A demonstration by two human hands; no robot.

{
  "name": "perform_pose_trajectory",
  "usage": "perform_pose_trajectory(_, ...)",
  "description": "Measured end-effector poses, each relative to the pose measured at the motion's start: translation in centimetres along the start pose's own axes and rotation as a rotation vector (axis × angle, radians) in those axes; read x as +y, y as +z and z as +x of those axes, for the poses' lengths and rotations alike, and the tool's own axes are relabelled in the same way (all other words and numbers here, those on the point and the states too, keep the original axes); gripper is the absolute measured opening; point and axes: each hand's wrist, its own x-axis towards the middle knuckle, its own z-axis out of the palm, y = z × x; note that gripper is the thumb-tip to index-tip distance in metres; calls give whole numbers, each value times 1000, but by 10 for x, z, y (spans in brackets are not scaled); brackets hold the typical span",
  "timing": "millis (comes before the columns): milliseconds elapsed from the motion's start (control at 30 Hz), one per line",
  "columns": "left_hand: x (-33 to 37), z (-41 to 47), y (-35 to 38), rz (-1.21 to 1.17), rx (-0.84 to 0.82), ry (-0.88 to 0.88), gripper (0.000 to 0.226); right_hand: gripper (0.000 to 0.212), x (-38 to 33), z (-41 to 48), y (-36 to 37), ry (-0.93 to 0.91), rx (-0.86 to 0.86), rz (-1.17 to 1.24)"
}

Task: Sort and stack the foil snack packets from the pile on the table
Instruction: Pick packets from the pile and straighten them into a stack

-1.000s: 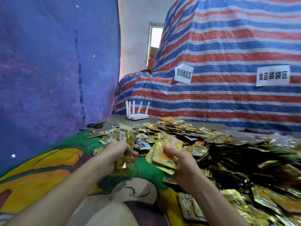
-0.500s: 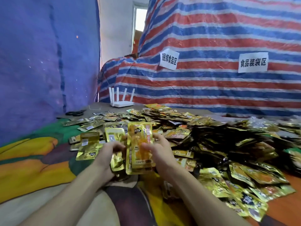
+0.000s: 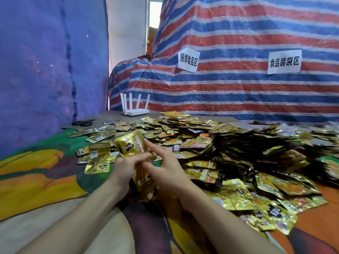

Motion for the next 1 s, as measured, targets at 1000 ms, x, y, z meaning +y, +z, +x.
perform_pose_trajectory(1000, 10, -7, -13, -33, -357, -251, 34, 5, -4, -1, -53, 245, 59, 129)
